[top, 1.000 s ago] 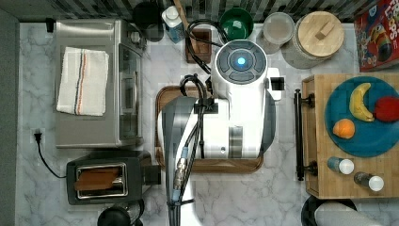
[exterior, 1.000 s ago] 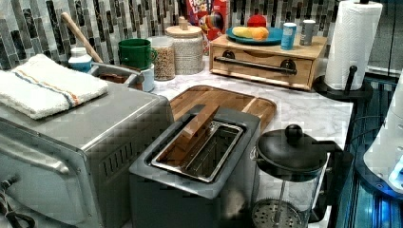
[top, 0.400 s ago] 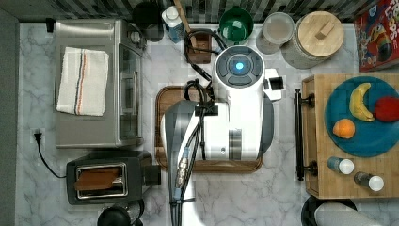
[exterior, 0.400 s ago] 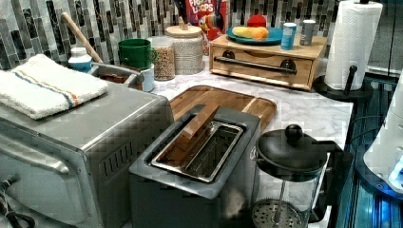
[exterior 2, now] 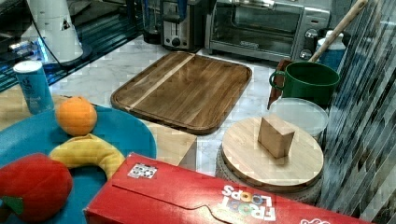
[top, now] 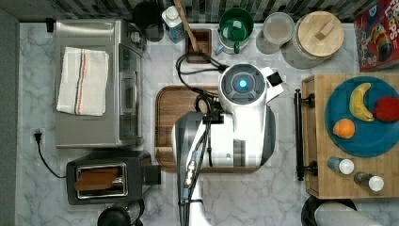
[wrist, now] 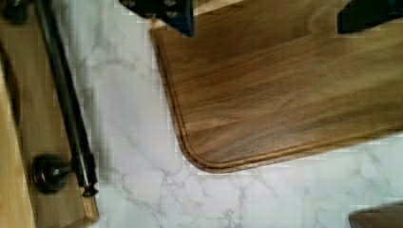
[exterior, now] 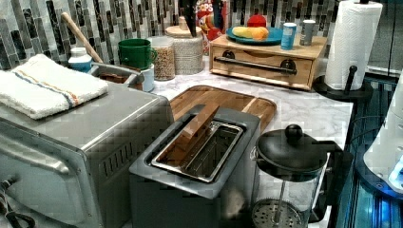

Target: Open the drawer.

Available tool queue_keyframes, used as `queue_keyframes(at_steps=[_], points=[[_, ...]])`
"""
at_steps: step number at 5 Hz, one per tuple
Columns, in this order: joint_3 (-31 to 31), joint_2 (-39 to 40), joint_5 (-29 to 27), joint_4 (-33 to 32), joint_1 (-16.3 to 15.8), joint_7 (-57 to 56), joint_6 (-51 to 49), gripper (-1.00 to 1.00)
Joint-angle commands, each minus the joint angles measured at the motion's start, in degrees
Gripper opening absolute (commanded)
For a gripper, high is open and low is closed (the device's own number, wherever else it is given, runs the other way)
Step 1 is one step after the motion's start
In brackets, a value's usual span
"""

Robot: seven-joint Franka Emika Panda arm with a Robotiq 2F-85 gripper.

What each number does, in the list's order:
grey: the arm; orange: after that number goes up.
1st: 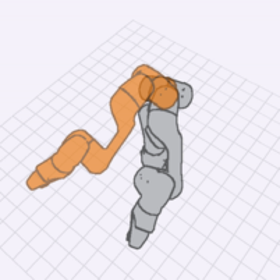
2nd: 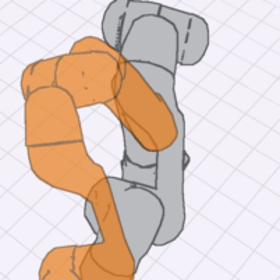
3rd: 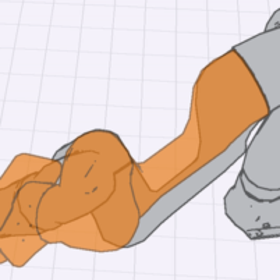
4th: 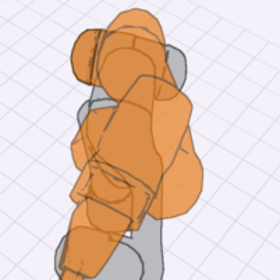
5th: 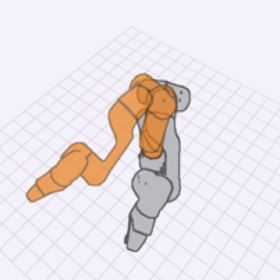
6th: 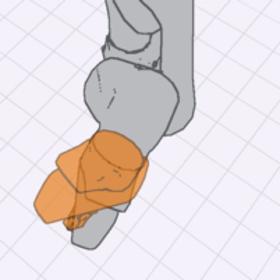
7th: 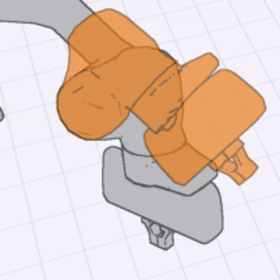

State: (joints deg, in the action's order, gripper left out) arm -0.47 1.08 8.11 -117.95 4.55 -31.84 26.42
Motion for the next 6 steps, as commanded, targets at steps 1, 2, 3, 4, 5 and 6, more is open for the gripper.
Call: queue_keyframes(at_steps=[1,2,3,4,5,6], points=[[4.28,-4.42,5.89,-8.29,5.39,-20.69,7.43,1.0],[9.26,-3.01,7.58,-8.07,2.72,-24.9,9.28,1.0],[9.31,-1.48,7.72,-7.43,4.62,-28.9,10.33,1.0],[10.0,0.02,8.11,-7.66,4.92,-29.86,13.63,1.0],[10.55,1.92,9.32,-7.22,5.38,-29.84,16.32,1.0],[11.39,3.45,10.09,-7.37,6.14,-31.45,19.91,1.0]])
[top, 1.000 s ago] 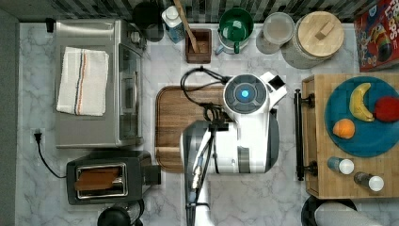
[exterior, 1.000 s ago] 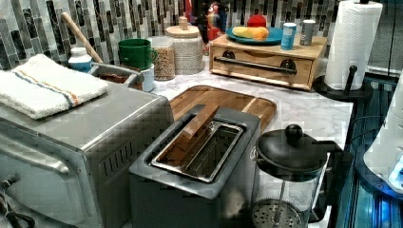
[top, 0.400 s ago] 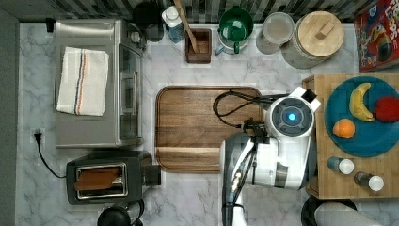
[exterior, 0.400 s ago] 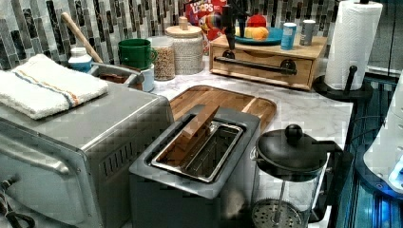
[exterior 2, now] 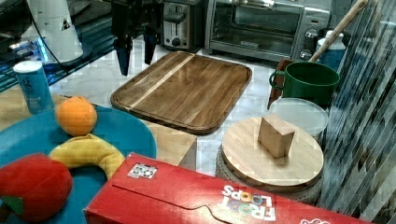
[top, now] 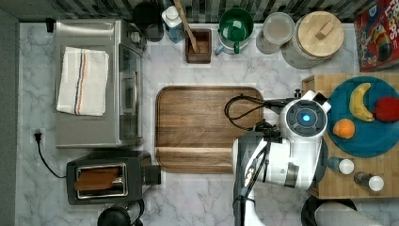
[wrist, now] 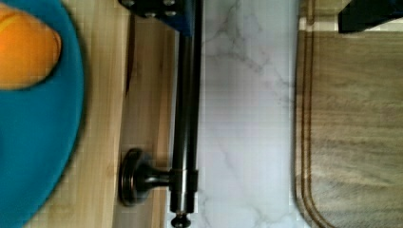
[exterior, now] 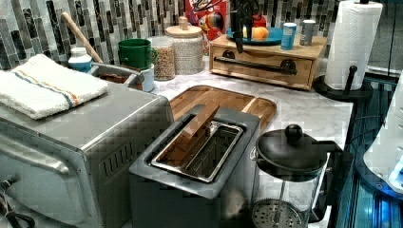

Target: Open the drawer.

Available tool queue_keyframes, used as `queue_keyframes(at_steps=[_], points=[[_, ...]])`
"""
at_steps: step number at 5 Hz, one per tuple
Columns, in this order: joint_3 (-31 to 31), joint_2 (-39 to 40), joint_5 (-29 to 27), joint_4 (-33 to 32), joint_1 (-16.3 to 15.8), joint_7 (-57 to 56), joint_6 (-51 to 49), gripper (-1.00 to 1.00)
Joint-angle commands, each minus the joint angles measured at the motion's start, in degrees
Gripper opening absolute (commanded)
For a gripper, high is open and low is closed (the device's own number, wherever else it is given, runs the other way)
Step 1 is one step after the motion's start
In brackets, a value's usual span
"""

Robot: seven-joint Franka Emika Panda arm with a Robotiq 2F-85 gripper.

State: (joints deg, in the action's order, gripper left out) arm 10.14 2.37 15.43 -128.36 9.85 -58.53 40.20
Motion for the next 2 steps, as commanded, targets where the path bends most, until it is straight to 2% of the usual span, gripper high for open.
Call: queue_keyframes(at_steps=[1,2], points=[[1.32,3.28,2.54,2.25,2.17,-7.1,9.77,1.0],[2.01,5.36,0.67,3.12,2.78,-9.61,10.57,1.0]])
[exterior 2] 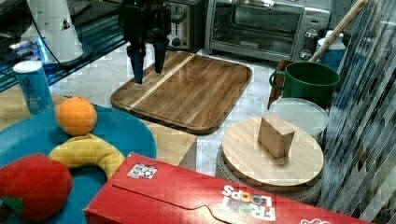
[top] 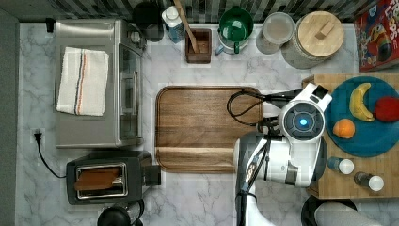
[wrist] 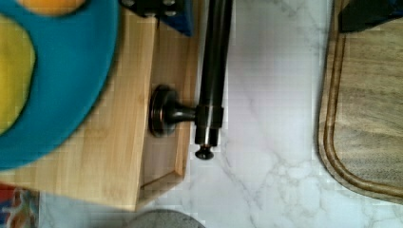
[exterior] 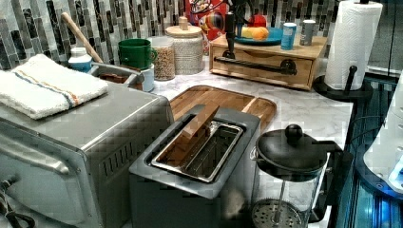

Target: Open the drawer.

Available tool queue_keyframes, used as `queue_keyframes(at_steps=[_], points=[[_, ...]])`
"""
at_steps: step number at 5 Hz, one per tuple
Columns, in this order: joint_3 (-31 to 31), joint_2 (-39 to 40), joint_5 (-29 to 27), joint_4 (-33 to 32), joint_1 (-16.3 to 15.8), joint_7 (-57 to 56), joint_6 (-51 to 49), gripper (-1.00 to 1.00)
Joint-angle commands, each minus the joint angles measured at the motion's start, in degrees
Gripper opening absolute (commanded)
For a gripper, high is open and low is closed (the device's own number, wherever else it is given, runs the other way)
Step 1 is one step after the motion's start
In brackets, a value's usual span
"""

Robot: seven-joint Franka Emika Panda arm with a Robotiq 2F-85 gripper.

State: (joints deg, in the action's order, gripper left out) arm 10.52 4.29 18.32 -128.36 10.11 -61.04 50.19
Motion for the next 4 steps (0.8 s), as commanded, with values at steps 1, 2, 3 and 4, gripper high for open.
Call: queue_keyframes(at_steps=[1,2,3,4], points=[[1.81,4.6,-2.38,2.42,3.49,-7.65,3.17,1.0],[2.24,5.92,-2.69,2.18,3.61,-6.65,4.28,1.0],[2.5,7.0,-2.36,1.83,3.31,-4.22,4.25,1.0],[2.65,7.07,-1.07,0.12,2.85,-0.45,5.72,1.0]])
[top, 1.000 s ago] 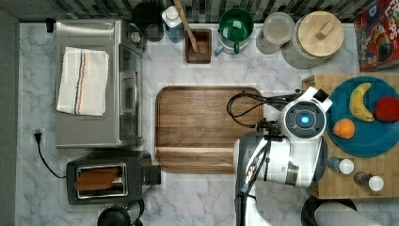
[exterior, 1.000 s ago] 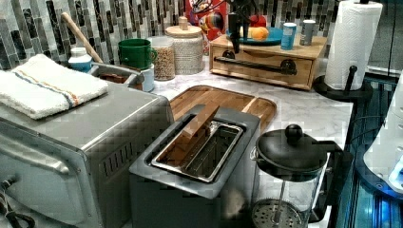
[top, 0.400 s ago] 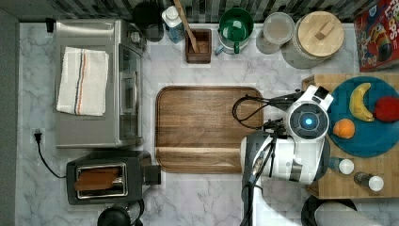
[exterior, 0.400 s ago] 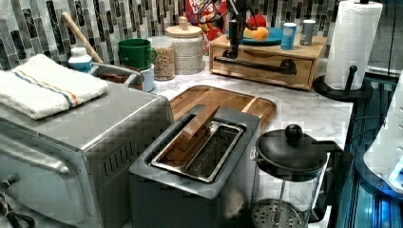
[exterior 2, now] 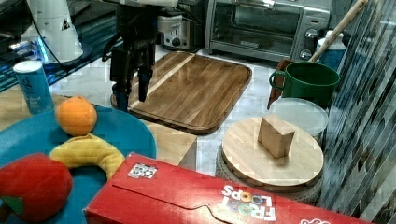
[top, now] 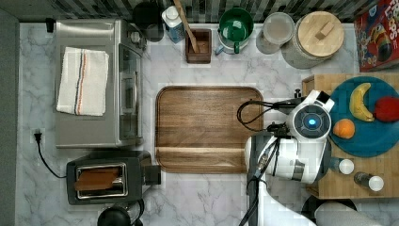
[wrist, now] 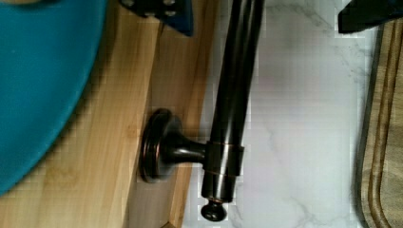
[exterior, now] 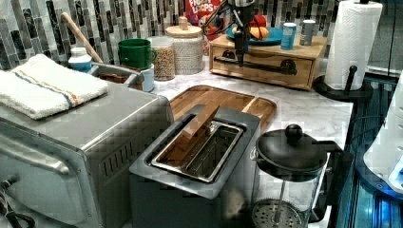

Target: Open the drawer.

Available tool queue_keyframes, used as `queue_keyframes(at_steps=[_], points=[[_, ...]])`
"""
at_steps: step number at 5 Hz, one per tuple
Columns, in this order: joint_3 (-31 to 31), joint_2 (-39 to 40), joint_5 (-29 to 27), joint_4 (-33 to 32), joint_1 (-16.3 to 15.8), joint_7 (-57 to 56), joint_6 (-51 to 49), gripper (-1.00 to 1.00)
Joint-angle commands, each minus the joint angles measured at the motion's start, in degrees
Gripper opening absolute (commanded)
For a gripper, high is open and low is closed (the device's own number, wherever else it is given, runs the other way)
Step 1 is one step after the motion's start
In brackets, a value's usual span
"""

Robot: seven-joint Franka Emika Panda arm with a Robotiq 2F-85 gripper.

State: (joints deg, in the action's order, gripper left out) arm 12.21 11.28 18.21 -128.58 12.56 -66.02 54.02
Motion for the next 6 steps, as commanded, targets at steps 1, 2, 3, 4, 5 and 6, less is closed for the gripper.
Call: queue_keyframes(at_steps=[1,2,3,4,5,6], points=[[0.39,2.2,-2.97,1.58,0.68,3.58,1.52,1.0],[0.04,4.76,-2.99,2.73,1.2,4.15,3.18,1.0],[-0.18,5.24,-4.12,3.67,1.76,3.14,1.99,1.0],[-1.21,3.44,-5.3,4.09,0.63,4.68,-3.43,1.0],[-3.36,2.7,-6.42,3.45,-1.65,10.57,-5.4,1.0],[-5.57,3.88,-8.14,3.56,-4.15,17.07,-3.76,1.0]])
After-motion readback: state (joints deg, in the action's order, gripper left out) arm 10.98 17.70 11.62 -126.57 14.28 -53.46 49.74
